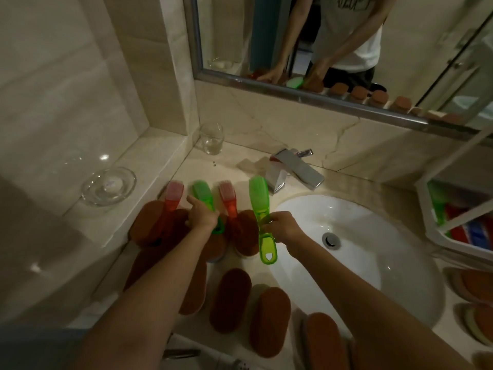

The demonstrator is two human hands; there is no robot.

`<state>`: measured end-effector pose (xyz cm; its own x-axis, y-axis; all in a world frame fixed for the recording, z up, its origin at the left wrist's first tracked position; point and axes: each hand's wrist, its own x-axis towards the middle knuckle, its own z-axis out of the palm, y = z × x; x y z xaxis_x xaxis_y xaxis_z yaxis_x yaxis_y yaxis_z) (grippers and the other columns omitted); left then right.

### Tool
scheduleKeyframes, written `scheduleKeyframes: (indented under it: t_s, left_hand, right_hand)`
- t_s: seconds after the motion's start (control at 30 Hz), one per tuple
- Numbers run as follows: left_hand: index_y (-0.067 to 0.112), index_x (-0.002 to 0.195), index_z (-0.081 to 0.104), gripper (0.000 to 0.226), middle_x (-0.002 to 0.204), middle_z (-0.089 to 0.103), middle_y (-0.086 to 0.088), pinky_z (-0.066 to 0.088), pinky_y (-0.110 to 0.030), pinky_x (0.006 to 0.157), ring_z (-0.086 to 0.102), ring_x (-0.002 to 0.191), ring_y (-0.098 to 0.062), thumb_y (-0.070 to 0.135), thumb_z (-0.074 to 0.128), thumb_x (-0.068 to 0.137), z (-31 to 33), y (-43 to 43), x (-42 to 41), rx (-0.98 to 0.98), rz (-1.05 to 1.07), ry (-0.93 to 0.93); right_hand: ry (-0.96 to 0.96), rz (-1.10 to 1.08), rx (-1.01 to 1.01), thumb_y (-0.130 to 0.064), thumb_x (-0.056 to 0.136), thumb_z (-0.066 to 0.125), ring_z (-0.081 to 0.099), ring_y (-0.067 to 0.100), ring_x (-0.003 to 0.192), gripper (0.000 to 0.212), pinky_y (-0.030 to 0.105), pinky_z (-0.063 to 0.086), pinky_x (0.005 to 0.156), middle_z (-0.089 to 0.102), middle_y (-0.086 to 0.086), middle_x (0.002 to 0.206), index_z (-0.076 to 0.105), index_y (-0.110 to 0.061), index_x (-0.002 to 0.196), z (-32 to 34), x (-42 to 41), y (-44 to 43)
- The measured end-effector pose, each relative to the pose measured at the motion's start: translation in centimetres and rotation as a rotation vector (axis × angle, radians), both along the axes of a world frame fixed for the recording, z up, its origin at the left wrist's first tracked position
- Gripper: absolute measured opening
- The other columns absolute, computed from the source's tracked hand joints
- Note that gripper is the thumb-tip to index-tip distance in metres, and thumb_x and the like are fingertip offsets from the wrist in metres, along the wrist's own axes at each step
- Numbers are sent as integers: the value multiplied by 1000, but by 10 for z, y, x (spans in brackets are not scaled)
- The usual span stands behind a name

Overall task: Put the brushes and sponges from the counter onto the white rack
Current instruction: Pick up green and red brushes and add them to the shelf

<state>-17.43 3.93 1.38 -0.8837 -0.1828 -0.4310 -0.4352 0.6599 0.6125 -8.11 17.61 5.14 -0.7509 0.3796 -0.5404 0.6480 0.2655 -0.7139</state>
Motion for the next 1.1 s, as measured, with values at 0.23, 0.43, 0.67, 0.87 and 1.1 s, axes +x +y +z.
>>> scheduleKeyframes:
  t_s: [0.23, 0.43, 0.67, 0.87, 1.1]
  left_hand:
    - [-5, 144, 17, 58, 145, 36, -28, 35, -40, 106, 41, 132, -40, -8, 40, 91, 7, 7, -10, 123, 196, 140]
    - [-7, 104, 64, 28, 104, 67, -27, 51, -42, 82, 64, 98, -37, -3, 43, 87, 38, 20, 8, 288, 159, 342]
    - [8, 95, 44, 12, 65, 53, -7, 42, -14, 32, 54, 42, -13, 0, 35, 96, 82, 75, 94, 683, -48, 311]
    - [19, 77, 45, 23, 59, 52, -9, 38, -15, 30, 45, 24, -3, 9, 40, 98, 88, 151, 194, 705, -327, 234]
    - [17, 80, 41, 18, 60, 55, -7, 41, -20, 35, 52, 33, -11, 12, 40, 98, 94, 243, 307, 631, -490, 180]
  right_hand:
    - [41, -121, 18, 5, 80, 57, 54, 25, 72, 22, 30, 44, 64, 57, 10, 74, 68, 5, 99, 3, -2, 7]
    - [192, -199, 20, 6, 79, 58, 64, 33, 89, 20, 42, 51, 87, 66, 19, 90, 69, 0, 94, 23, 12, 18]
    - [327, -365, -47, 9, 87, 48, 60, 15, 59, 33, 21, 47, 53, 63, 13, 79, 54, -15, 65, 41, 78, 72]
    - [408, -464, -39, 10, 85, 48, 58, 17, 61, 30, 23, 47, 57, 60, 6, 66, 57, -12, 66, 54, 176, 139]
    - [376, -565, 9, 14, 81, 49, 60, 24, 68, 37, 38, 51, 70, 62, 3, 66, 62, -14, 60, 54, 301, 225]
